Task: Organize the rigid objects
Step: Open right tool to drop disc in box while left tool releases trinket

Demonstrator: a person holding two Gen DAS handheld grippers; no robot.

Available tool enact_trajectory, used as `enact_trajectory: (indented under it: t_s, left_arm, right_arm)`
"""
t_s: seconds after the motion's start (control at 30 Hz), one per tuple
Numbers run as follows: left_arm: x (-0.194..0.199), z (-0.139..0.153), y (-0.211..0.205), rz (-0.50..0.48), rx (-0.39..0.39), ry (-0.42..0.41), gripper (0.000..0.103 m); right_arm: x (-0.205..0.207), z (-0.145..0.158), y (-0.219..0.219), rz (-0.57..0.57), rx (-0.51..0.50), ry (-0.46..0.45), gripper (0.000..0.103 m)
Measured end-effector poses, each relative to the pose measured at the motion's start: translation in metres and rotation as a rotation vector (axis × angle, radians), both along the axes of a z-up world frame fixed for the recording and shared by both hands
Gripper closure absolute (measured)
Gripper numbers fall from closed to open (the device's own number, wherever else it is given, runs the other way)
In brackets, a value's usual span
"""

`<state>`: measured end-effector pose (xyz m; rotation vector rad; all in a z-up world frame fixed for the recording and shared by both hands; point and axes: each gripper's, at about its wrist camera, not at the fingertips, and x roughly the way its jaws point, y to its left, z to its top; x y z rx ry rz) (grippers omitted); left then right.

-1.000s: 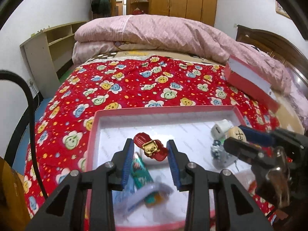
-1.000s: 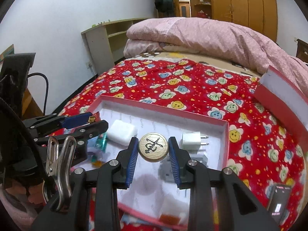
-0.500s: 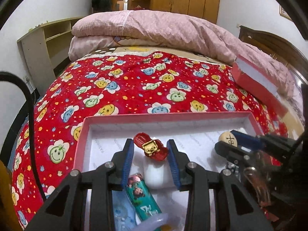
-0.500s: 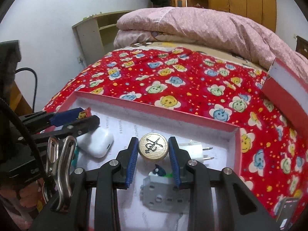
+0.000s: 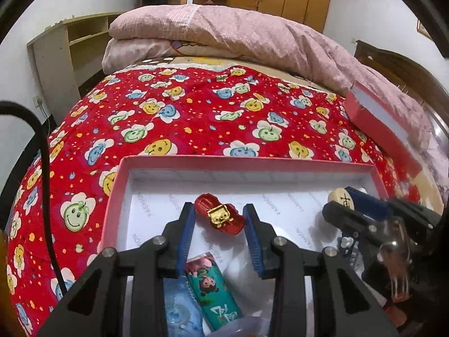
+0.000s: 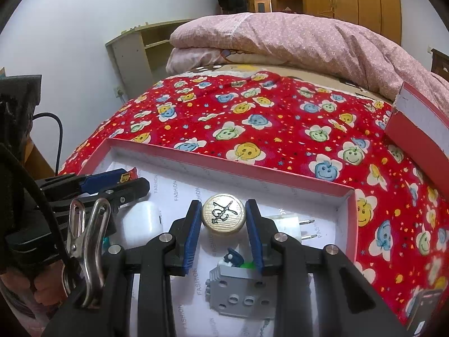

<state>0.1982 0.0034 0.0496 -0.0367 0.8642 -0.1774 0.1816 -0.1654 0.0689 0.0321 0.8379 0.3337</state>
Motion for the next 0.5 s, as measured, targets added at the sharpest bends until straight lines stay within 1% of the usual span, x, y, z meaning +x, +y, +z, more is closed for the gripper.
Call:
enact_trajectory:
  t_s: [0.2,0.3,0.37,0.43,0.5]
  left_arm:
    - [-0.0008,-0.0002,-0.0013,0.006,0.012,-0.006,0.066]
    - [-0.0013,-0.0002,-0.0014,0.013,0.021,-0.008,0.066]
    - [-0.0009,-0.0007,-0.0014,0.011,0.019,-0.004,0.064]
    - [-0.0008,-0.0002,-0.0012,0.012,0.02,-0.005,0.057]
    - [-0.0008,0.0002,-0.0009,0.013,0.018,-0.006,0.052]
  right_arm:
    - [0.0,-0.0007,0.0001,-0.003,-0.008,-0.006,0.07]
    - [-0.0002,-0.0012,-0.0009,-0.002,0.006,-0.002,0.07]
    - [-0.0006,-0.0011,-0.0007,-0.002,0.011,-0.002,0.07]
    - [-0.0012,-0.0002,-0.0009,-0.002,0.011,-0.004,0.07]
    - [-0.0013,-0.0002,-0.0005,0.001,0.001,-0.006,0.069]
